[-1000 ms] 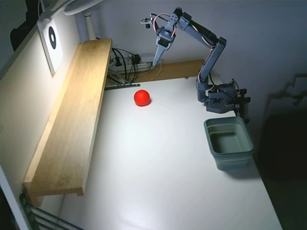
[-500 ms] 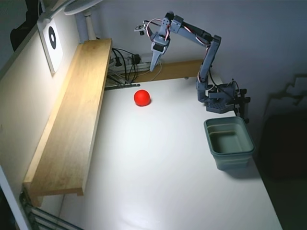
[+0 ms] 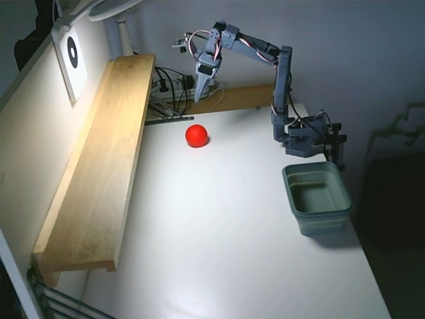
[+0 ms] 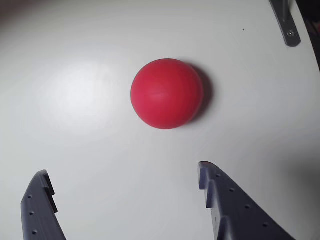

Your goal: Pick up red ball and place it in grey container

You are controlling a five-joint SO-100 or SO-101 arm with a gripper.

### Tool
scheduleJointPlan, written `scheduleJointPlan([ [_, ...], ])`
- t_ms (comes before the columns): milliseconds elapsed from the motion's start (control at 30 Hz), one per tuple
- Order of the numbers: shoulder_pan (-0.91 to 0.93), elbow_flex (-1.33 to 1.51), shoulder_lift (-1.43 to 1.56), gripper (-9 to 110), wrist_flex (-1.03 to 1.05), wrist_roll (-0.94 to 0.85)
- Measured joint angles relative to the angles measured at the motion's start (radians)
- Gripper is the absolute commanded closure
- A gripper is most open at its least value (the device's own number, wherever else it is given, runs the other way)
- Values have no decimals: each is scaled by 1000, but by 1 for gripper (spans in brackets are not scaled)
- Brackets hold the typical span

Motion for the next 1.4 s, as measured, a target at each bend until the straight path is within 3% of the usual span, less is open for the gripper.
scheduleJointPlan([
  [200, 0, 57, 0, 63, -72, 0],
  [900, 0, 707, 140, 63, -561, 0],
  [1400, 64, 802, 141, 63, -683, 0],
])
